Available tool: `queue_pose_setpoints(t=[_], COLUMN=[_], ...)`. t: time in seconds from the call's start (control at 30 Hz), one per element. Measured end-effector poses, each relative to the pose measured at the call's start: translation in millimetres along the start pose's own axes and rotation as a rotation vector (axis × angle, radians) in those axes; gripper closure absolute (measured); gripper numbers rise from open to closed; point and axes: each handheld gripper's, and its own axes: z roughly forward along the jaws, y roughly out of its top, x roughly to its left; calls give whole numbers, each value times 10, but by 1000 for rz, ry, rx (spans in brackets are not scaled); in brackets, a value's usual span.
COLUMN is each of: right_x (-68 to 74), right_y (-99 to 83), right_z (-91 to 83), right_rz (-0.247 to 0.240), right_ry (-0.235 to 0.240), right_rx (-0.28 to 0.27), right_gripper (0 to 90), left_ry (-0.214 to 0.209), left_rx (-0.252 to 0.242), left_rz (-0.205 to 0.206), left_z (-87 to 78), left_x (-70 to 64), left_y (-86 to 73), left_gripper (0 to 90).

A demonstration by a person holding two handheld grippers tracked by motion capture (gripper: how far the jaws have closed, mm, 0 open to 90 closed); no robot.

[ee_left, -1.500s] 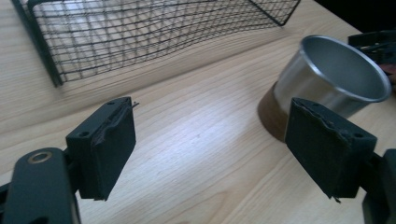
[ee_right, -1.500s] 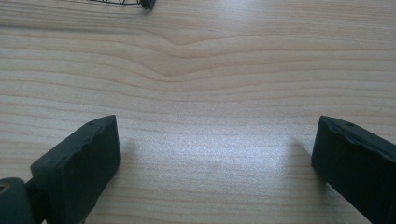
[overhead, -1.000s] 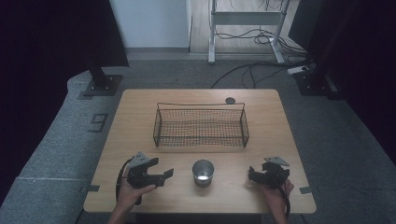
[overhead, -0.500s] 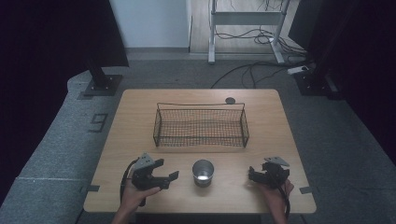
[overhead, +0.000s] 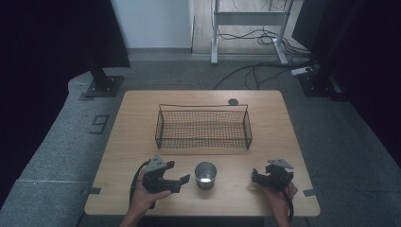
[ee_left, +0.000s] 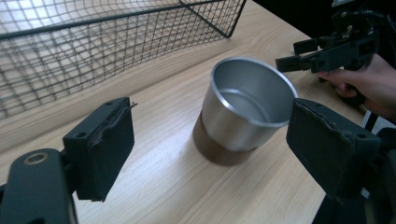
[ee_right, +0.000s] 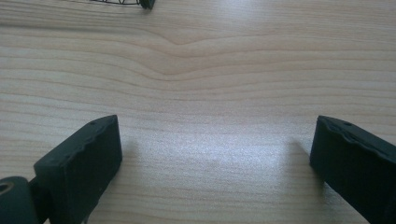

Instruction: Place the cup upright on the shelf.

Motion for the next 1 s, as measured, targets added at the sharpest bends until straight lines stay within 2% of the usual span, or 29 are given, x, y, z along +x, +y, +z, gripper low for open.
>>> queue_pose_setpoints(t=[0.23,0.57,0.87,1.0], right_x=[-1,-1,-3,-3], right_y=[-3,-3,-3,-3], right_z=[-2,-3,-4,-4], right_rz=[0,0,1,1], right_ry=[0,-1,0,0], right_rx=[-2,-3,-5,-5], right_gripper=[28,32,35,36], left_ry=[6,23,40,39], left_rx=[18,44,88,93], left_rz=[15,14,31,38], left_z=[200,371,570,624], left_x=[-101,-196,-296,-321], left_y=[42,48,59,79], left_gripper=[144,98,57,40])
